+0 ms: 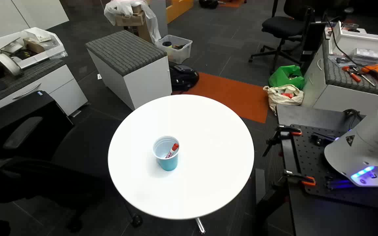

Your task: Remove the marker from the cup and put it on the table

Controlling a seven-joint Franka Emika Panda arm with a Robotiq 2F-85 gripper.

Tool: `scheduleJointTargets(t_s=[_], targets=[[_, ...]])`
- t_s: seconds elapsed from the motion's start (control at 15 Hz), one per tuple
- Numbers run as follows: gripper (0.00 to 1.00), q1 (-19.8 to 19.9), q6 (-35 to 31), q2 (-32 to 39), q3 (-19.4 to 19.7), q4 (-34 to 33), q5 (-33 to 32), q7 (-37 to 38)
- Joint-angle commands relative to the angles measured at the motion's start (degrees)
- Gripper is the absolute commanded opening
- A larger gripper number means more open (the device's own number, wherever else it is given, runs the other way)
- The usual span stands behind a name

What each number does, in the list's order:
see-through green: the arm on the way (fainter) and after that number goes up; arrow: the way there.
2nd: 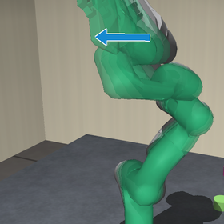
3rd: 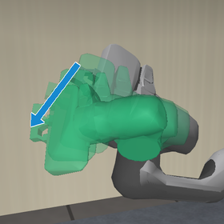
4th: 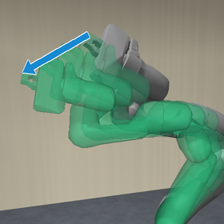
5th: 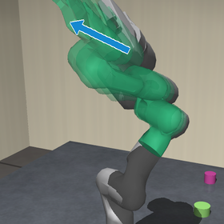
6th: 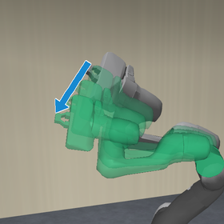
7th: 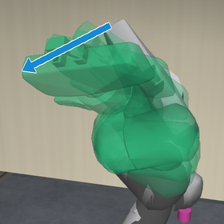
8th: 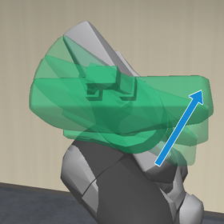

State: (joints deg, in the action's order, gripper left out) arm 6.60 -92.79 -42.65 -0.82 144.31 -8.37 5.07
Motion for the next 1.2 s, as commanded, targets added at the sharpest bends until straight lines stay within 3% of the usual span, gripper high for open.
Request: scheduleJointTargets(t_s=[0.0, 1.13], targets=[[1.0, -0.9, 0.2, 0.0, 0.6, -0.1, -0.4, 0.5], [1.0, -1.1, -1.9, 2.3, -0.3, -3.0, -0.7, 1.4]])
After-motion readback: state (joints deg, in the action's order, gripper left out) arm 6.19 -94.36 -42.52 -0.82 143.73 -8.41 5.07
